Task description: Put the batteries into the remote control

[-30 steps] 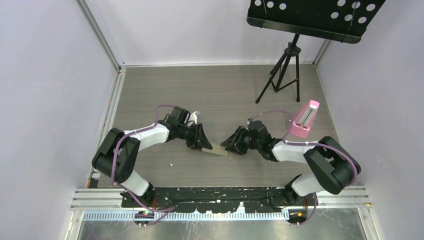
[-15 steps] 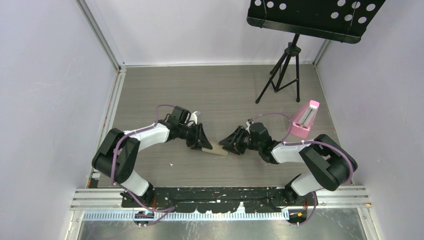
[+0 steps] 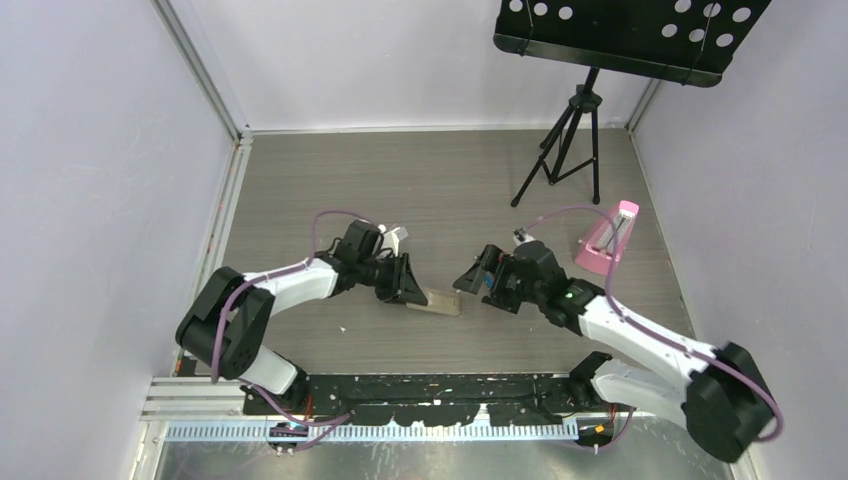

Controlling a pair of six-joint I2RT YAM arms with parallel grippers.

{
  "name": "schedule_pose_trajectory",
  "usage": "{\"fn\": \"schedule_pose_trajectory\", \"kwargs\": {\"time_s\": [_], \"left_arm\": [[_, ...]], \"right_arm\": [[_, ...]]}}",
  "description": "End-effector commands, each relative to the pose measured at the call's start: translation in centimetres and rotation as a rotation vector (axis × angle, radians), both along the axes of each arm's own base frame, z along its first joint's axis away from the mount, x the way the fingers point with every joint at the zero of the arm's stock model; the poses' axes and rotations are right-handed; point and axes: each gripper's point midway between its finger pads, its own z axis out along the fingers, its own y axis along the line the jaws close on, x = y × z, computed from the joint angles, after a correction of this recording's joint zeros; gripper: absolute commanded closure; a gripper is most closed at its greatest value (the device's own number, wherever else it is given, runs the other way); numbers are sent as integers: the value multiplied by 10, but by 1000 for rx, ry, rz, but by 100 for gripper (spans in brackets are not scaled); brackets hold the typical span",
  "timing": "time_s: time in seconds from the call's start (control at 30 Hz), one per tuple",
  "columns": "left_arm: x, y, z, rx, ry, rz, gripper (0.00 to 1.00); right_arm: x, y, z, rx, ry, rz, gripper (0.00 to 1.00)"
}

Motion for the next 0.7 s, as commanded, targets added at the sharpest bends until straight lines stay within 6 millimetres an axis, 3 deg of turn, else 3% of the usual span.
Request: {"fn": "schedule_pose_trajectory", "kwargs": {"time_s": [0.0,0.07,0.17,0.27,0.33,0.57,0.67], "left_arm": [[15,19,-9,97,-180,60,100],[18,20,1,88,-235,66,100],[18,22,11,85,-280,49,100],[14,25,15,101,-272,33,100],[10,24,18,89,-249,30,100],[-10,24,6,106,-97,-16,100],[-19,19,6,75,-38,-42,100]], "right_arm": [[-3,-38,16,-153,-100,-52,8],[0,-54,27,-210,-135,-101,16],[4,-62,34,-246,-148,-135,20],[5,-47,36,-216,-135,-73,21],[3,-28,37,-147,-148,1,27],[-1,0,34,8,-193,20,41],[-5,8,25,-4,-168,22,47]]}}
